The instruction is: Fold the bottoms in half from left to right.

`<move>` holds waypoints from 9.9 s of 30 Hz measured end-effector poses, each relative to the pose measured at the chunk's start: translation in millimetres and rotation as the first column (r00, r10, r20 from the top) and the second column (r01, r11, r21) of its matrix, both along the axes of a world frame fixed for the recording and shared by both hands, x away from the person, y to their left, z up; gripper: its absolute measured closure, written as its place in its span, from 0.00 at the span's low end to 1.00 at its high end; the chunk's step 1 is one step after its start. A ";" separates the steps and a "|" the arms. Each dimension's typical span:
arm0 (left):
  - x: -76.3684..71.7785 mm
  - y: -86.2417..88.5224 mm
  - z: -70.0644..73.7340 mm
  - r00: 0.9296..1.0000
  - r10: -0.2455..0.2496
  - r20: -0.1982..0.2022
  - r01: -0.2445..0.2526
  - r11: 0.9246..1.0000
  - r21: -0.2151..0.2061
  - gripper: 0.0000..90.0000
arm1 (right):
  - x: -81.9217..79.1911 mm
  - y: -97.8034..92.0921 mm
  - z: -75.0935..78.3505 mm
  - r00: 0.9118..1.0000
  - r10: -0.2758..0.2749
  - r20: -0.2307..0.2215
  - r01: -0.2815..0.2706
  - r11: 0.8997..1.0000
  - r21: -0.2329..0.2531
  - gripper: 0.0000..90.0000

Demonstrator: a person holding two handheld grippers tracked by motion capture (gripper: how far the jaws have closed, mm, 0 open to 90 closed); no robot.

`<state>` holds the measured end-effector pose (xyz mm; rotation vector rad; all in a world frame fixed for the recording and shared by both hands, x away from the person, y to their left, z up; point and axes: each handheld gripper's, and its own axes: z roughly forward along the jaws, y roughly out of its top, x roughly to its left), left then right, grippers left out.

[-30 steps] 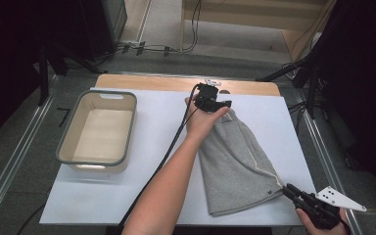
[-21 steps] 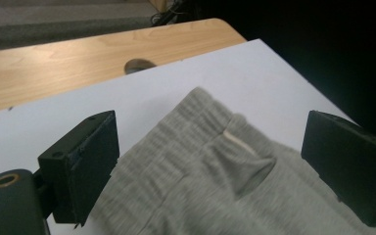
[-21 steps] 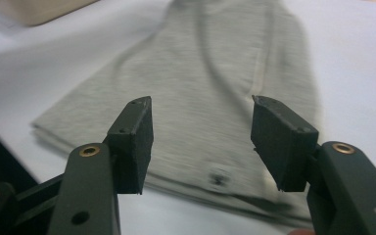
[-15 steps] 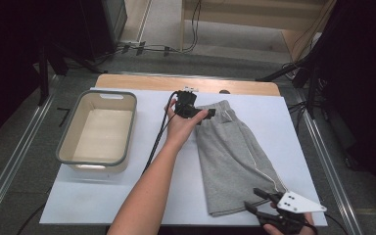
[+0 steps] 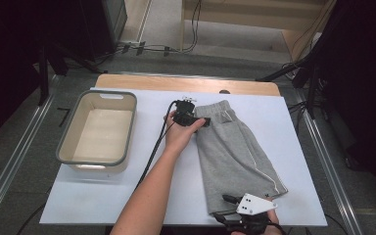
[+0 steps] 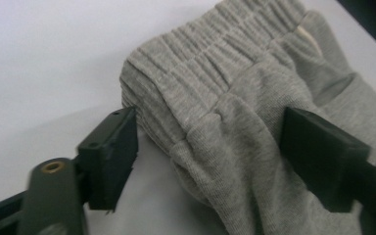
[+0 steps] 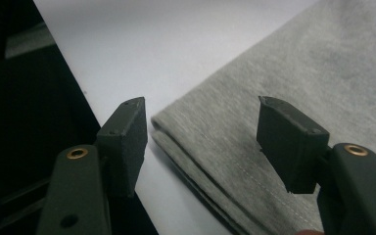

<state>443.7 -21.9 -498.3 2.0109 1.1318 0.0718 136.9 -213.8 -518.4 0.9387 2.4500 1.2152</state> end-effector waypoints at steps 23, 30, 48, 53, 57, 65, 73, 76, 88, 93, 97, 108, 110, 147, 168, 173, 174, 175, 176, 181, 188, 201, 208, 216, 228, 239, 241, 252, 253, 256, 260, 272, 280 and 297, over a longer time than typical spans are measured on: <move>-0.8 3.5 5.2 1.000 -0.002 0.014 0.001 1.000 0.028 0.90 | 5.2 12.6 11.0 1.000 -0.003 -0.026 0.003 1.000 -0.004 0.94; 0.6 12.1 11.4 1.000 -0.003 0.020 0.002 0.999 0.037 0.92 | 5.2 33.5 21.5 0.999 0.039 0.004 -0.039 0.999 0.015 0.94; -2.7 72.9 20.6 0.998 0.047 0.032 -0.049 0.995 0.081 0.92 | 12.7 102.0 29.8 0.993 0.121 0.010 -0.121 0.991 0.064 0.94; -5.0 84.2 22.3 0.997 0.064 0.038 -0.067 0.994 0.083 0.91 | 15.4 121.8 27.6 0.991 0.131 0.006 -0.131 0.989 0.063 0.94; -15.0 85.4 25.2 0.995 0.079 0.054 -0.082 0.995 0.064 0.51 | 19.1 126.9 26.0 0.990 0.143 -0.017 -0.142 0.987 0.078 0.67; -59.0 87.0 50.9 0.994 -0.010 0.108 0.012 1.000 -0.020 0.16 | 19.9 64.5 38.6 0.999 0.041 -0.008 -0.040 0.996 0.074 0.19; -108.2 91.2 60.7 0.983 -0.106 0.147 0.120 0.988 -0.095 0.02 | 31.5 -7.9 44.6 0.987 -0.159 -0.001 0.158 0.982 0.103 0.08; -125.9 94.3 57.8 0.980 -0.126 0.152 0.145 0.983 -0.117 0.01 | 33.7 -24.4 42.9 0.979 -0.200 -0.029 0.202 0.974 0.099 0.00; -184.9 116.7 33.4 0.974 -0.170 0.147 0.188 0.975 -0.115 0.01 | 27.7 -61.6 18.5 0.942 -0.324 -0.086 0.330 0.942 0.068 0.14; -205.8 127.6 15.1 0.978 -0.164 0.126 0.176 0.980 -0.096 0.01 | 25.8 -62.1 9.0 0.937 -0.327 -0.119 0.334 0.941 0.048 0.37; -223.1 134.6 4.4 0.982 -0.156 0.108 0.164 0.984 -0.074 0.01 | 23.1 -54.8 5.9 0.937 -0.329 -0.117 0.333 0.943 0.020 0.46; -264.8 139.8 -11.8 0.985 -0.146 0.094 0.142 0.989 0.046 0.26 | 6.6 -48.4 -3.6 0.939 -0.321 -0.120 0.320 0.947 -0.028 0.76; -268.0 139.4 -10.5 0.985 -0.139 0.099 0.132 0.989 0.069 0.35 | 3.2 -48.2 -4.6 0.947 -0.296 -0.127 0.297 0.955 -0.012 0.84; -270.6 166.5 7.1 0.968 -0.145 0.205 0.165 0.982 -0.087 0.15 | 15.1 -28.1 38.2 0.968 -0.246 -0.050 0.249 0.967 0.051 0.54; -271.3 175.4 12.7 0.960 -0.144 0.240 0.175 0.978 -0.113 0.01 | 99.6 -3.6 61.8 0.963 -0.268 -0.009 0.268 0.961 0.072 0.61; -271.4 175.3 11.6 0.961 -0.131 0.243 0.159 0.982 -0.100 0.01 | 121.4 1.0 53.4 0.960 -0.277 -0.036 0.279 0.959 0.054 0.62; -271.2 175.4 11.2 0.961 -0.131 0.243 0.159 0.982 -0.098 0.01 | 126.0 1.4 51.5 0.959 -0.280 -0.038 0.282 0.958 0.048 0.62; -271.1 175.4 11.1 0.961 -0.129 0.244 0.157 0.983 -0.099 0.01 | 130.5 1.5 49.8 0.957 -0.286 -0.041 0.288 0.957 0.041 0.62; -270.9 175.6 11.0 0.961 -0.130 0.243 0.159 0.982 -0.104 0.01 | 134.7 1.7 48.2 0.953 -0.299 -0.047 0.301 0.953 0.035 0.62; -270.9 175.8 10.2 0.962 -0.135 0.238 0.165 0.980 -0.108 0.01 | 156.3 2.6 41.8 0.944 -0.323 -0.061 0.324 0.946 0.008 0.64; -271.4 175.2 9.1 0.962 -0.144 0.233 0.173 0.979 -0.108 0.01 | 185.2 3.3 34.9 0.932 -0.354 -0.082 0.356 0.935 0.006 0.66; -271.5 177.5 8.0 0.963 -0.150 0.223 0.176 0.979 -0.104 0.01 | 209.1 16.6 20.7 0.907 -0.398 -0.134 0.399 0.917 -0.021 0.76; -270.8 177.7 6.9 0.963 -0.155 0.219 0.181 0.978 -0.102 0.01 | 210.0 12.6 20.0 0.929 -0.347 -0.131 0.348 0.937 -0.012 0.97; -270.5 176.1 5.1 0.964 -0.160 0.211 0.184 0.978 -0.101 0.01 | 206.7 1.8 37.0 0.935 -0.333 -0.124 0.340 0.939 0.045 0.97; -269.9 171.6 -1.3 0.964 -0.191 0.187 0.211 0.973 -0.090 0.01 | 209.8 -7.3 34.0 0.926 -0.351 -0.139 0.358 0.933 0.028 0.87; -270.5 158.5 -7.1 0.958 -0.234 0.167 0.248 0.966 -0.072 0.01 | 206.1 -5.9 50.2 0.946 -0.310 -0.100 0.313 0.949 0.023 0.98; -270.5 156.9 -7.7 0.959 -0.230 0.167 0.244 0.967 -0.068 0.04 | 206.1 -8.4 54.0 0.944 -0.313 -0.108 0.318 0.947 0.034 0.98; -269.4 150.2 -16.2 0.960 -0.256 0.117 0.258 0.966 -0.002 0.70 | 212.2 -21.2 43.6 0.925 -0.362 -0.117 0.361 0.932 -0.031 0.98; -268.5 150.9 -16.2 0.960 -0.258 0.112 0.260 0.966 -0.004 0.71 | 212.8 -21.5 40.1 0.921 -0.375 -0.109 0.372 0.927 -0.049 0.98; -267.2 151.7 -16.5 0.961 -0.257 0.104 0.260 0.966 -0.014 0.72 | 215.2 -26.2 25.9 0.901 -0.410 -0.140 0.407 0.912 -0.052 0.97; -267.9 151.7 -17.0 0.957 -0.270 0.106 0.274 0.962 -0.021 0.67 | 209.2 -24.4 15.9 0.904 -0.406 -0.132 0.404 0.914 -0.042 0.72; -270.1 148.9 -16.4 0.958 -0.262 0.117 0.264 0.964 -0.007 0.65 | 115.5 -17.1 29.4 0.950 -0.296 -0.102 0.301 0.953 0.032 0.72; -270.7 148.4 -15.4 0.960 -0.244 0.139 0.240 0.970 0.046 0.85 | 83.0 -20.7 2.9 0.923 -0.342 -0.176 0.351 0.936 0.020 0.69; -271.7 150.1 -14.3 0.956 -0.259 0.139 0.253 0.966 0.059 0.89 | 71.3 -25.2 20.3 0.941 -0.303 -0.150 0.314 0.948 0.056 0.98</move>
